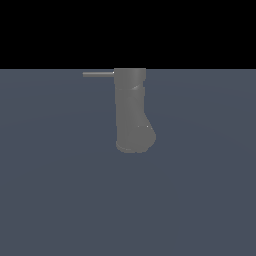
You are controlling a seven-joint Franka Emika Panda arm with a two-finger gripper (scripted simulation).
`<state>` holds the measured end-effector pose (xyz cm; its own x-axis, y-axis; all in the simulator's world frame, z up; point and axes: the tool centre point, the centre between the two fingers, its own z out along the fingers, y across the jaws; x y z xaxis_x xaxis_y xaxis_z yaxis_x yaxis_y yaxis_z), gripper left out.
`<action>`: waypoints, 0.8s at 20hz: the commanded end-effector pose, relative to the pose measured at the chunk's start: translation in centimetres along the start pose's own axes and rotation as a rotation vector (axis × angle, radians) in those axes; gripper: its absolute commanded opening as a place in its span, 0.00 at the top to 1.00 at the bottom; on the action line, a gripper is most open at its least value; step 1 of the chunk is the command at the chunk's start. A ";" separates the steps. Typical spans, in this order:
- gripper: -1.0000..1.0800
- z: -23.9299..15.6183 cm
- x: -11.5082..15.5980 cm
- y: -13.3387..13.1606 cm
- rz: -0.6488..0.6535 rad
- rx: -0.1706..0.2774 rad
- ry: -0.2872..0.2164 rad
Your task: Turn on the faucet by rotating a designated handle.
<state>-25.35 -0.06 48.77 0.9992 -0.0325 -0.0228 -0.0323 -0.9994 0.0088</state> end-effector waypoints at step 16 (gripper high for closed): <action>1.00 -1.0 0.2 -1.5 -0.065 -0.019 0.021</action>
<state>-25.15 1.42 49.77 0.9993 0.0367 -0.0027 0.0368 -0.9989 0.0285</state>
